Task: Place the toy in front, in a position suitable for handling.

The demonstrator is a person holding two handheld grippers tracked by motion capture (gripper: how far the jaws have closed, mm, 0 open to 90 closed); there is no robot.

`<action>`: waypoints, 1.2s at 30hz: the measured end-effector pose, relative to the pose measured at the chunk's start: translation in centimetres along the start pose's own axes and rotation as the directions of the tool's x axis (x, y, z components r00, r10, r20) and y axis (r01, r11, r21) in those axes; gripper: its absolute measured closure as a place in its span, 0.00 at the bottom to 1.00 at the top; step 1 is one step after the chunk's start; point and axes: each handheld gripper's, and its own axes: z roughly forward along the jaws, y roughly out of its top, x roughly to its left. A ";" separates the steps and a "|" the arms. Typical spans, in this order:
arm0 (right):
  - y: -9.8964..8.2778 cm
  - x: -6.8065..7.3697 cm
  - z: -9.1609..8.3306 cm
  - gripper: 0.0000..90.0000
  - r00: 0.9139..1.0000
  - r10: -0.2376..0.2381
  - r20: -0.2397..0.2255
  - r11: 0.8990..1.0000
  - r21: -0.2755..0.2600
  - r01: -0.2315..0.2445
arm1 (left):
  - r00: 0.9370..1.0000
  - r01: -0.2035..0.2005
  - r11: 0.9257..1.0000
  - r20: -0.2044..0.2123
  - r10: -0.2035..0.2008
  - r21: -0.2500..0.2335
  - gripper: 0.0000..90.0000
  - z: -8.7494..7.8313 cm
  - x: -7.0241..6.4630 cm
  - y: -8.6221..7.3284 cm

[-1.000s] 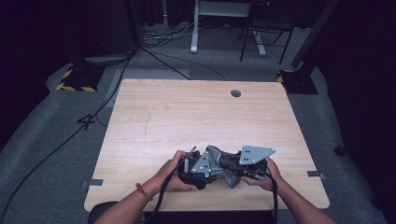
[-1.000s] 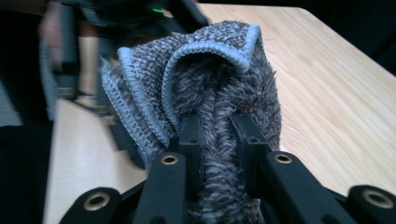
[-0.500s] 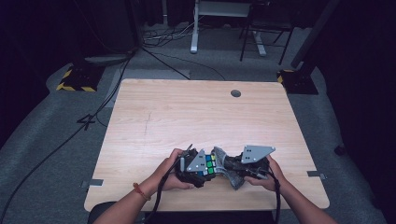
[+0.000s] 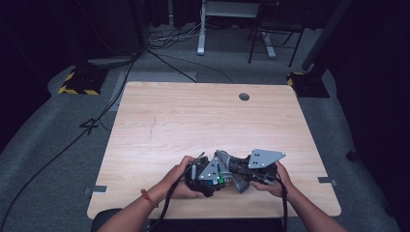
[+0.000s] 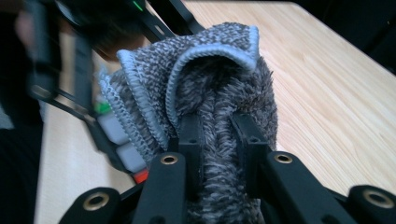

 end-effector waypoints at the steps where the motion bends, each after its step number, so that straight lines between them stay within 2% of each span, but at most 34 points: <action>1: -0.3 -0.2 0.1 0.85 1.000 0.007 -0.001 1.000 0.011 -0.007 | 1.000 0.000 1.000 0.000 0.000 0.002 0.37 -0.1 0.1 0.0; 3: -1.2 -0.5 0.3 0.85 1.000 0.007 0.005 0.998 0.055 -0.007 | 1.000 0.010 1.000 -0.002 -0.010 -0.009 0.37 -0.1 0.2 0.0; 4: -1.4 -0.5 0.2 0.85 1.000 0.023 -0.011 0.999 0.049 -0.022 | 1.000 0.010 1.000 0.000 -0.010 -0.009 0.37 -0.2 0.2 0.0; 7: -1.2 -0.3 -0.1 0.85 0.999 0.023 -0.022 0.999 0.034 -0.022 | 1.000 -0.003 1.000 -0.004 0.003 -0.006 0.37 -0.1 0.0 0.1; 11: 0.5 1.1 -0.6 0.85 0.999 -0.014 -0.037 0.999 -0.035 0.012 | 1.000 -0.010 1.000 -0.008 0.010 0.018 0.37 0.5 -0.1 0.3; 14: 0.7 1.2 -0.5 0.85 0.999 -0.013 -0.049 0.999 -0.044 0.010 | 1.000 -0.013 0.999 -0.010 0.013 0.035 0.37 0.7 -0.2 0.6; 17: 0.7 1.2 -0.3 0.85 0.998 0.008 -0.068 0.999 -0.051 -0.012 | 1.000 -0.019 0.998 -0.020 0.020 0.055 0.37 1.3 -0.3 0.7; 20: 0.8 1.0 0.2 0.85 0.999 0.015 -0.045 0.999 -0.034 -0.017 | 1.000 -0.003 0.998 -0.024 0.005 0.065 0.37 1.6 0.0 0.6; 23: 0.7 0.6 0.3 0.85 1.000 0.017 -0.008 1.000 -0.022 -0.017 | 0.999 0.005 0.999 -0.038 -0.004 0.036 0.37 0.9 0.4 0.4; 26: 0.0 0.0 0.2 0.85 0.999 0.048 0.009 0.999 -0.002 -0.048 | 0.999 0.017 1.000 -0.051 -0.017 0.017 0.37 0.2 0.6 0.2; 28: -0.8 -0.7 0.2 0.85 0.996 0.085 0.027 0.996 0.027 -0.085 | 0.998 0.026 1.000 -0.054 -0.027 -0.010 0.37 -0.3 0.7 0.2; 30: -1.6 -1.1 0.5 0.85 0.994 0.108 0.024 0.993 0.051 -0.109 | 0.998 0.020 0.999 -0.065 -0.022 -0.033 0.37 -0.9 0.8 0.3; 33: -2.3 -1.2 1.2 0.85 0.994 0.111 0.017 0.989 0.097 -0.112 | 0.998 0.020 0.996 -0.061 -0.025 -0.083 0.37 -1.3 0.9 0.8; 35: -2.6 -1.1 1.4 0.85 0.994 0.108 -0.002 0.989 0.098 -0.108 | 0.997 -0.009 0.997 -0.072 0.004 -0.072 0.37 -1.3 0.6 1.1; 36: -2.5 -1.0 1.4 0.85 0.993 0.117 -0.019 0.990 0.077 -0.115 | 0.998 -0.013 0.998 -0.067 0.008 -0.069 0.37 -1.2 0.4 1.0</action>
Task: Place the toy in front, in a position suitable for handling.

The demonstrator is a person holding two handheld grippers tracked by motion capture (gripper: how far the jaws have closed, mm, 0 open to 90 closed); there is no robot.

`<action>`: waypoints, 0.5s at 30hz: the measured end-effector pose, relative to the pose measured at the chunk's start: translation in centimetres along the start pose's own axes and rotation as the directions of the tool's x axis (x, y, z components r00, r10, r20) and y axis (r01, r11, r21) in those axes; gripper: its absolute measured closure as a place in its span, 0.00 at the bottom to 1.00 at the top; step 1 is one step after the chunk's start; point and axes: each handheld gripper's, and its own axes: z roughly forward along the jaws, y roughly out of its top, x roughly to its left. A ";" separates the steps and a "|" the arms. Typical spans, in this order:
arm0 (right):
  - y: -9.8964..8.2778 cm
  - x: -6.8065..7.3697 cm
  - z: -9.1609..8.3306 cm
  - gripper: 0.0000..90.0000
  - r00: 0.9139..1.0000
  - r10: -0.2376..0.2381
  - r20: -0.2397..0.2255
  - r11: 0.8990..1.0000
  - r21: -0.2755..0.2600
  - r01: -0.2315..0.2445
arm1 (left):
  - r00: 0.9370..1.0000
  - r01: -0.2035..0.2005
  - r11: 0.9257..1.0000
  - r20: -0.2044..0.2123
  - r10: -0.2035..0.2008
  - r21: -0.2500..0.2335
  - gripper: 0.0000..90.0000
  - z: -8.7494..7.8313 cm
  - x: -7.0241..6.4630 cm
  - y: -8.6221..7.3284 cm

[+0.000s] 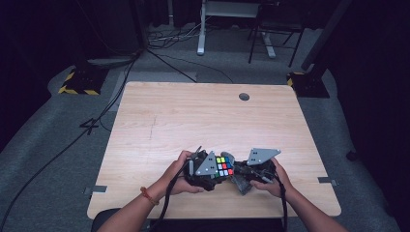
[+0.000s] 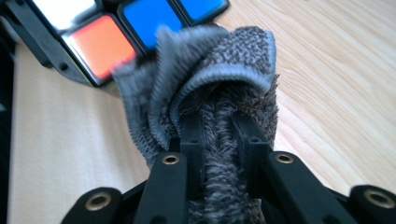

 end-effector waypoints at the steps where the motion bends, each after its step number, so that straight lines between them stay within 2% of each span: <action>1: 0.1 0.1 -0.1 0.85 1.000 0.005 -0.011 1.000 -0.021 -0.005 | 1.000 -0.007 1.000 0.002 0.007 0.003 0.37 0.1 -0.1 0.0; 2: 0.3 0.2 -0.4 0.85 1.000 0.003 -0.019 0.999 -0.046 -0.004 | 1.000 -0.012 1.000 0.002 0.012 0.012 0.37 0.2 -0.2 -0.1; 4: 0.4 0.4 -0.5 0.85 1.000 -0.002 -0.023 0.999 -0.049 0.001 | 1.000 -0.018 1.000 0.006 0.018 0.006 0.37 0.1 -0.2 -0.1; 9: 0.3 0.6 -1.2 0.86 1.000 0.003 -0.030 0.995 -0.098 -0.006 | 1.000 -0.015 1.000 0.009 0.015 0.018 0.37 0.3 -0.1 -0.3; 12: 0.5 0.7 -1.8 0.86 0.999 0.012 -0.049 0.990 -0.138 -0.018 | 1.000 -0.007 1.000 0.015 0.007 0.024 0.36 0.4 0.0 -0.5; 15: 0.8 1.1 -1.9 0.86 0.999 -0.007 -0.035 0.990 -0.141 0.002 | 1.000 0.001 1.000 0.023 -0.002 0.021 0.36 0.5 0.1 -0.6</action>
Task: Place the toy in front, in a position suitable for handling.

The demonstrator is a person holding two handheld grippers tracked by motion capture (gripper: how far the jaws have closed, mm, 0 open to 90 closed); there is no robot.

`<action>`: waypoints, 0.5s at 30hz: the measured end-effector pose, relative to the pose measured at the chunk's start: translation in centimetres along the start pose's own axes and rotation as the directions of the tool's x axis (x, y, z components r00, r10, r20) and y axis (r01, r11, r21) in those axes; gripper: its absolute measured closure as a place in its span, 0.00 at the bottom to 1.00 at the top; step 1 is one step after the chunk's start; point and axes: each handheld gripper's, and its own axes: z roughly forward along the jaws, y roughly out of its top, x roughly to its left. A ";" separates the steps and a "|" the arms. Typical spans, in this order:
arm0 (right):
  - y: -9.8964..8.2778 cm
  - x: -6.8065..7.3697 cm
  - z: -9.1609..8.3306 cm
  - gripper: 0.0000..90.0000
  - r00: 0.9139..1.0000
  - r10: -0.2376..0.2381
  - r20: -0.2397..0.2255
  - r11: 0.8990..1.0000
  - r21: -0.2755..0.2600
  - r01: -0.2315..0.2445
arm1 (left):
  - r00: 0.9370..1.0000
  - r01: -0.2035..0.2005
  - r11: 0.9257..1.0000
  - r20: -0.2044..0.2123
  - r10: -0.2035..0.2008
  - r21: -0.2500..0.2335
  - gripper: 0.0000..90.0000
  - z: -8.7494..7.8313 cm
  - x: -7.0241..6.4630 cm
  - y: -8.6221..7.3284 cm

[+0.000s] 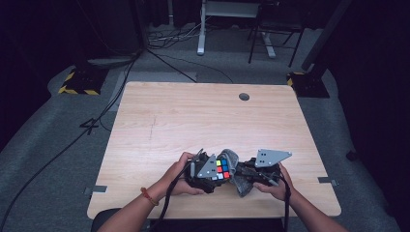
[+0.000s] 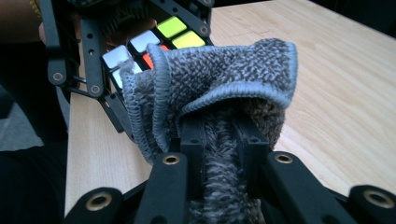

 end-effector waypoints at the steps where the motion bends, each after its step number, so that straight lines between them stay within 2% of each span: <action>1: 0.0 0.0 0.0 0.86 1.000 0.001 0.001 1.000 -0.001 -0.001 | 1.000 0.005 1.000 -0.002 -0.005 -0.005 0.36 0.0 0.0 0.0; 7: 0.3 0.0 -0.2 0.86 1.000 -0.005 -0.004 1.000 -0.018 0.005 | 0.999 0.040 0.999 0.015 -0.040 0.004 0.35 0.2 0.4 -0.2; 9: 0.4 0.3 -0.1 0.86 1.000 -0.019 -0.016 1.000 -0.018 0.019 | 0.998 0.040 0.999 0.046 -0.040 0.005 0.36 0.4 0.3 -0.5; 11: 0.4 0.6 -0.1 0.86 0.999 -0.041 -0.008 0.999 -0.002 0.041 | 0.999 0.019 1.000 0.030 -0.020 0.018 0.37 0.5 0.1 -0.5; 14: 0.3 0.4 -0.1 0.86 1.000 -0.023 -0.018 1.000 -0.013 0.022 | 0.999 0.027 1.000 0.034 -0.027 0.004 0.37 0.4 0.2 -0.4; 15: 0.5 0.5 -0.2 0.86 0.999 -0.029 -0.017 0.999 -0.022 0.029 | 0.999 0.028 1.000 0.037 -0.028 -0.002 0.37 0.4 0.3 -0.4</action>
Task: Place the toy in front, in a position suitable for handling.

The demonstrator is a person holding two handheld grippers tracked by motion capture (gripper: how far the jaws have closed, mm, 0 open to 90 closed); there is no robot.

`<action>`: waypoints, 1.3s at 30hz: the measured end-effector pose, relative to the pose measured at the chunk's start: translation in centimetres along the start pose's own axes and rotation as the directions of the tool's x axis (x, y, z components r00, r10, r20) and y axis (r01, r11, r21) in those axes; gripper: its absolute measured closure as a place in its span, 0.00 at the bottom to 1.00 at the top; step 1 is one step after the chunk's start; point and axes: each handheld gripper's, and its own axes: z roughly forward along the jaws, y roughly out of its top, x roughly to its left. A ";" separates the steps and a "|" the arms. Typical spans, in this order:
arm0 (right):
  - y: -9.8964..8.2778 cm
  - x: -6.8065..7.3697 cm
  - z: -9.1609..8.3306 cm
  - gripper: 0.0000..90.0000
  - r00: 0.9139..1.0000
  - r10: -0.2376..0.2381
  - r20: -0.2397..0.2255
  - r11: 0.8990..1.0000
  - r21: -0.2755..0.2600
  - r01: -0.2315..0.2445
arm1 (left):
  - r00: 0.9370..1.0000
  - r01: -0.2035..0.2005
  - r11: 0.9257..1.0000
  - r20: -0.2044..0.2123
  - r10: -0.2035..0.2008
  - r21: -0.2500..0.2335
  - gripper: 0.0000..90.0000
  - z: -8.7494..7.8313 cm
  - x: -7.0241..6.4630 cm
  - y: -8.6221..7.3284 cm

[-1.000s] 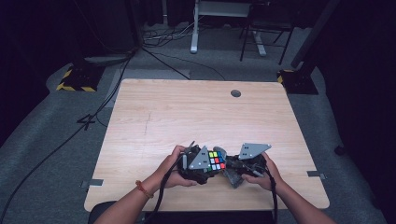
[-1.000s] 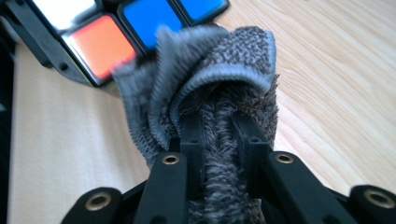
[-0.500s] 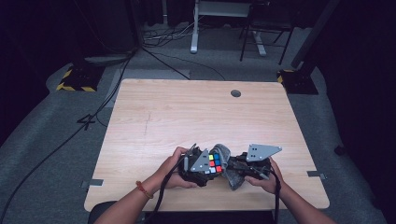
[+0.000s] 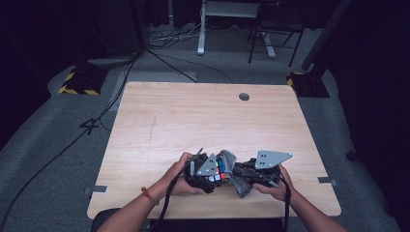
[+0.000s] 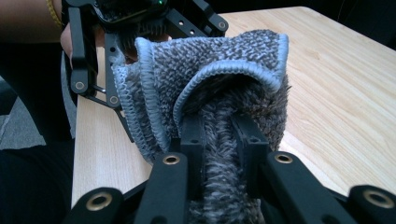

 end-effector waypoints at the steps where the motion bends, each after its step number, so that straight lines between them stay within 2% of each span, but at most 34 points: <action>1: 0.0 0.0 0.0 0.86 1.000 0.000 0.000 1.000 0.000 0.000 | 1.000 0.003 1.000 -0.001 -0.003 0.000 0.37 0.0 0.0 0.0; 5: 0.3 0.1 0.0 0.86 1.000 -0.017 0.012 1.000 0.004 0.017 | 1.000 0.003 1.000 -0.015 -0.003 -0.002 0.37 -0.1 -0.1 0.0; 7: 0.4 0.1 0.1 0.86 0.999 -0.032 0.030 0.999 0.035 0.031 | 1.000 0.003 1.000 -0.008 -0.004 -0.029 0.37 -0.5 0.0 0.2; 10: -0.4 -0.3 0.7 0.86 1.000 -0.013 0.028 0.996 0.087 0.010 | 1.000 0.006 0.999 -0.028 -0.008 -0.053 0.37 -1.2 0.2 0.4; 13: -1.2 -0.4 1.2 0.86 1.000 -0.004 0.008 0.993 0.119 0.003 | 0.999 0.012 0.999 -0.040 -0.015 -0.051 0.37 -1.5 0.4 0.3; 16: -0.8 0.0 0.9 0.86 1.000 -0.009 -0.010 0.995 0.095 0.010 | 0.999 0.010 1.000 -0.045 -0.011 -0.030 0.37 -1.3 0.6 0.1; 18: -0.3 0.5 0.4 0.86 1.000 -0.018 -0.020 0.998 0.063 0.019 | 0.999 0.022 1.000 -0.030 -0.022 -0.019 0.37 -1.0 0.7 -0.1; 20: 0.2 0.8 0.1 0.86 0.999 -0.043 -0.004 0.998 0.050 0.043 | 1.000 0.012 1.000 -0.022 -0.012 -0.009 0.37 -0.7 0.6 -0.1; 24: 0.5 0.5 0.1 0.86 0.998 -0.035 0.043 0.999 0.017 0.034 | 1.000 -0.005 1.000 0.001 0.005 -0.005 0.37 -0.4 -0.1 0.2; 26: 0.4 0.2 0.3 0.86 0.998 -0.037 0.056 0.999 0.036 0.035 | 1.000 -0.019 1.000 0.008 0.019 -0.010 0.37 -0.4 -0.3 0.3; 27: 0.0 -0.3 0.7 0.86 0.998 -0.025 0.066 0.998 0.060 0.021 | 1.000 -0.021 1.000 0.008 0.021 -0.021 0.37 -0.7 -0.3 0.5; 28: 0.0 -0.3 0.7 0.86 0.998 -0.025 0.066 0.998 0.060 0.021 | 1.000 -0.021 1.000 0.008 0.021 -0.021 0.37 -0.7 -0.3 0.5; 29: -0.6 -0.6 1.1 0.86 0.997 -0.024 0.069 0.995 0.101 0.017 | 1.000 -0.022 0.999 0.006 0.022 -0.033 0.37 -0.8 -0.3 0.5; 34: -1.3 -0.7 1.7 0.86 0.999 -0.007 0.037 0.990 0.143 0.002 | 1.000 -0.011 0.999 -0.009 0.010 -0.050 0.37 -1.3 0.0 0.4; 37: -1.8 -0.6 2.4 0.86 1.000 0.004 -0.003 0.984 0.178 -0.003 | 1.000 0.005 0.997 -0.003 -0.005 -0.080 0.37 -1.6 0.1 0.5; 38: -2.0 -0.5 2.6 0.85 1.000 0.014 -0.022 0.984 0.175 -0.010 | 1.000 -0.004 0.997 -0.007 0.004 -0.080 0.37 -1.6 0.1 0.5; 39: -2.0 -0.5 2.6 0.85 0.998 0.040 -0.053 0.989 0.147 -0.032 | 1.000 -0.008 0.997 -0.013 0.007 -0.081 0.37 -1.6 0.0 0.5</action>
